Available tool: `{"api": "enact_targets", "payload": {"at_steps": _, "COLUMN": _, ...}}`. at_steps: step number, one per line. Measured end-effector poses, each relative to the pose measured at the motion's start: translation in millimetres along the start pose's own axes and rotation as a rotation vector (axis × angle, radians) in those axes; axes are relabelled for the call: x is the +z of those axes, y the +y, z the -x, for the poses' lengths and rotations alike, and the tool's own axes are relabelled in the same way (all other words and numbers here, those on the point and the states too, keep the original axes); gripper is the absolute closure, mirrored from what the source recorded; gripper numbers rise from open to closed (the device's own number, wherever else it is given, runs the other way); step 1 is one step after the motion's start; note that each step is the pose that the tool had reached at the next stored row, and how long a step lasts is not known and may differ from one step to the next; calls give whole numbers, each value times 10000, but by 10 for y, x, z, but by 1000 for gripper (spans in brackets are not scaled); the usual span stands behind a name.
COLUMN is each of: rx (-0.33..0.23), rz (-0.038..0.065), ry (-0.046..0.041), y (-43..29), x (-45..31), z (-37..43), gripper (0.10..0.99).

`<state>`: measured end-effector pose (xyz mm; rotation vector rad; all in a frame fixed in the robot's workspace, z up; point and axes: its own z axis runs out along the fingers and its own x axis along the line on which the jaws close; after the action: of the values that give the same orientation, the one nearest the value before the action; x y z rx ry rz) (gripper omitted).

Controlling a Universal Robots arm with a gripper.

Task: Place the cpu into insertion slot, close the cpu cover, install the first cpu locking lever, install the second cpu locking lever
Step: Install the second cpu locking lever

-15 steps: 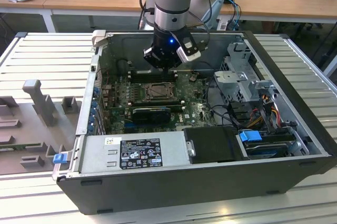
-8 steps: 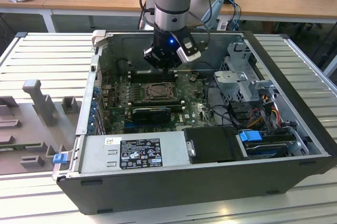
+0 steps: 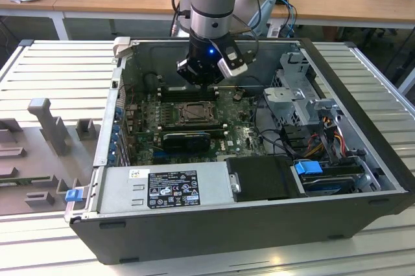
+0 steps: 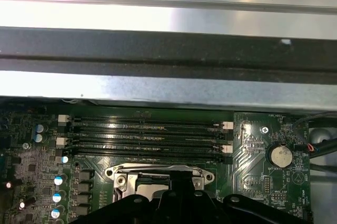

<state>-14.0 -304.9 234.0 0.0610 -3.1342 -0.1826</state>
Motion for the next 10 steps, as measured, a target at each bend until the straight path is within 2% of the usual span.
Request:
{"api": "enact_targets", "payload": {"at_steps": 5, "rx": 0, "rz": -2, "ry": 1, "y": 1, "x": -17, "z": 0, "gripper": 980}}
{"api": "enact_targets", "payload": {"at_steps": 8, "rx": 0, "rz": -2, "ry": 1, "y": 6, "x": -57, "z": 0, "gripper": 980}}
{"api": "enact_targets", "payload": {"at_steps": 10, "rx": 0, "rz": -1, "ry": 0, "y": 15, "x": -128, "z": 0, "gripper": 980}}
